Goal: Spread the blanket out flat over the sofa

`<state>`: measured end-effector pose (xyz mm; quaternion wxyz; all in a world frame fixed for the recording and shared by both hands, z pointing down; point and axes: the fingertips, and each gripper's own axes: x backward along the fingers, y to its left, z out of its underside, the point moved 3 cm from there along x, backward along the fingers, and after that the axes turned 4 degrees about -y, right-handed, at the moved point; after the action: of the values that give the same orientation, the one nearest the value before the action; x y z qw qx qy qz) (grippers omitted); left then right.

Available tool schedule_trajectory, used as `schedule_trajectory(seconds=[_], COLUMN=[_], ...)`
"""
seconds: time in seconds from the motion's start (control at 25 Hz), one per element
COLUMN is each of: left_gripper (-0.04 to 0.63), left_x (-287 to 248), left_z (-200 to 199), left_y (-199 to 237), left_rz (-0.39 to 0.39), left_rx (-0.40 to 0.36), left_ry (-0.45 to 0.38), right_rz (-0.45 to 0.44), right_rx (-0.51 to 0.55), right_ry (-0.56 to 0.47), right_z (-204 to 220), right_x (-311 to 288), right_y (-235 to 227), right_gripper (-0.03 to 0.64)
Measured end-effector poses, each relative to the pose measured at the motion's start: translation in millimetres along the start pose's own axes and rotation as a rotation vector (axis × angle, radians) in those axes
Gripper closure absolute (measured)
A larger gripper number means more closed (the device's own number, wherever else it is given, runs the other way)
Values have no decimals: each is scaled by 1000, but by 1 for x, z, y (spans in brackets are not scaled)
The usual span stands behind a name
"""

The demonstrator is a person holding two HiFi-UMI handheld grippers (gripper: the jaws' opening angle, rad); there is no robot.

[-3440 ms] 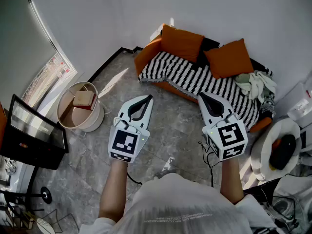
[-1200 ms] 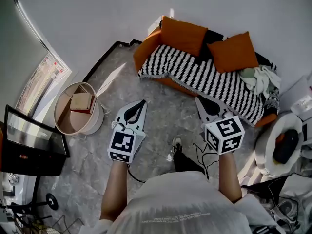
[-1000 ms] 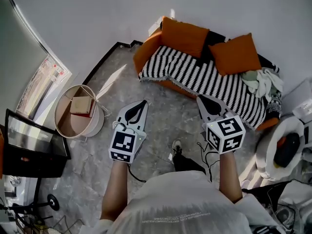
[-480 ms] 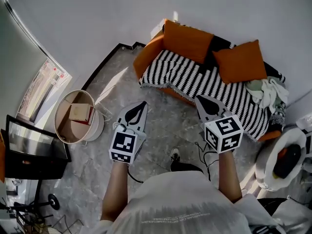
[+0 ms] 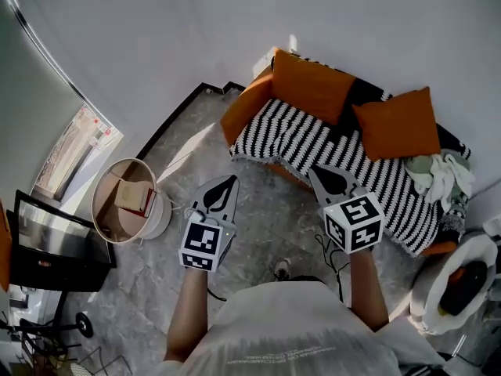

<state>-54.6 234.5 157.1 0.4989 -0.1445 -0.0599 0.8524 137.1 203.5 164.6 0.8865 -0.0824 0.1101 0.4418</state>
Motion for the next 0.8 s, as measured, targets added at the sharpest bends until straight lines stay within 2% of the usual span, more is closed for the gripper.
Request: schedule_trajectory(seconds=[0.44,0.8], left_gripper=[586,586], left_x=[-50,-81], left_z=[8,18], left_y=[13,23], left_rz=[-27,-38], left_rx=[14,31], left_ry=[39,62], right_rz=[-55,-24], right_rx=[2,-20], right_ry=[2,2], right_z=[-8,-9], right_x=[-48,-70], right_y=[-38,-66], right_gripper=[617,617])
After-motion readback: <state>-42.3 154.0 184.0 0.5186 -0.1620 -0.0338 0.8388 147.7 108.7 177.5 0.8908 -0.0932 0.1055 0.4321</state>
